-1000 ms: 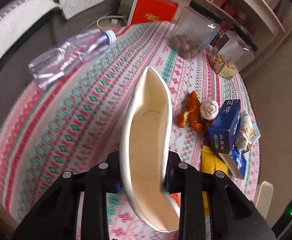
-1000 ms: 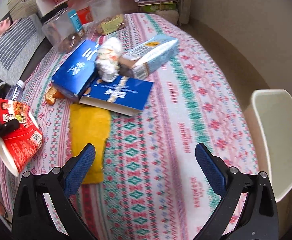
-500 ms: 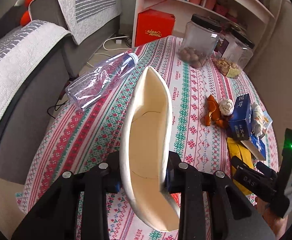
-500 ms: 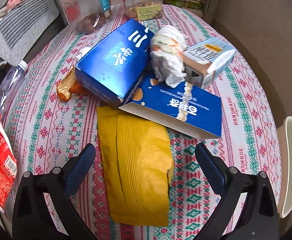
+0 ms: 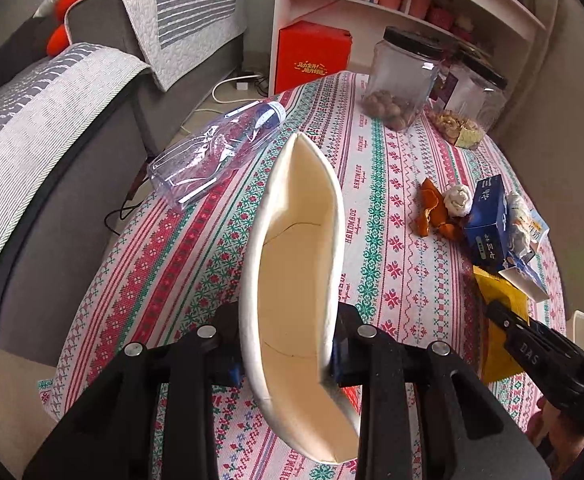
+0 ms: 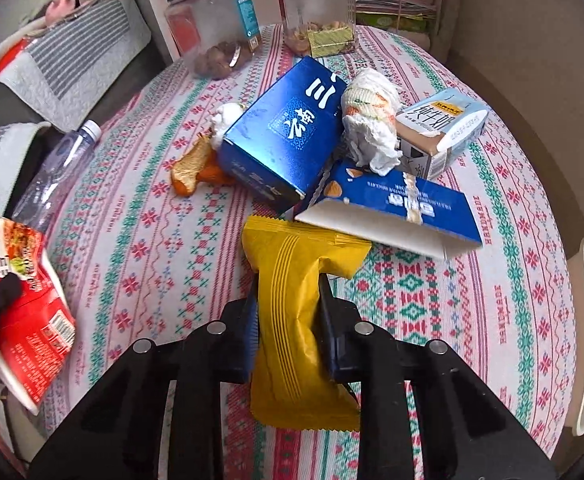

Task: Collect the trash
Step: 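Grasp the yellow snack wrapper with the right gripper and lift it, then drop the yellow wrapper into the bin with the right gripper while the left gripper drops the noodle cup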

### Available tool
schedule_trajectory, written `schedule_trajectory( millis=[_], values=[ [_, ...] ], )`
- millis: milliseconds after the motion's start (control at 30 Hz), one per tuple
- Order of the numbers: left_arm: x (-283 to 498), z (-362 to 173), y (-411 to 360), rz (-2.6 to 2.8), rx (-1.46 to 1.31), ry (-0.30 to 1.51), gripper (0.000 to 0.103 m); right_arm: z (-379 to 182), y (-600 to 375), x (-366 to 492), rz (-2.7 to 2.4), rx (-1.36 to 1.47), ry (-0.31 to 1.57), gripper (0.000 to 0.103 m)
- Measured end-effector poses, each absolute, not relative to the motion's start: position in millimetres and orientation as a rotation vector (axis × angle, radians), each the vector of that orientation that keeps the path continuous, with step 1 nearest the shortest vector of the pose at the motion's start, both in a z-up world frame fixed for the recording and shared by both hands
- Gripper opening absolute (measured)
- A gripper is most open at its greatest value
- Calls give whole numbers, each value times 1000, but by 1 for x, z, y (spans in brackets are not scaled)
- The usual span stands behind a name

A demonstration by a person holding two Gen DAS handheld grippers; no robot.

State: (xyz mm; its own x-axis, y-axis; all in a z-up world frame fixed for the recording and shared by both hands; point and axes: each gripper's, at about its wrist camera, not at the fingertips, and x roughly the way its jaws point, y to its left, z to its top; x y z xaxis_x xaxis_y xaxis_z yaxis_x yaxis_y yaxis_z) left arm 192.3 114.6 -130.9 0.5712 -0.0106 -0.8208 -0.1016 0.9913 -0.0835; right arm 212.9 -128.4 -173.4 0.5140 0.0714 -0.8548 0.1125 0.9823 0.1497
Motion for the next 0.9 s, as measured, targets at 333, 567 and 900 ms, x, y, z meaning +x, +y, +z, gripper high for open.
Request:
schedule_trajectory(
  millis=[333, 567, 900],
  values=[
    [174, -126, 100, 47, -125, 947, 30, -140, -141, 163, -9, 194, 935, 24],
    [164, -117, 75, 16, -106, 931, 30, -126, -165, 143, -41, 194, 897, 24],
    [151, -105, 22, -63, -45, 912, 30, -121, -213, 118, -122, 238, 859, 24]
  ],
)
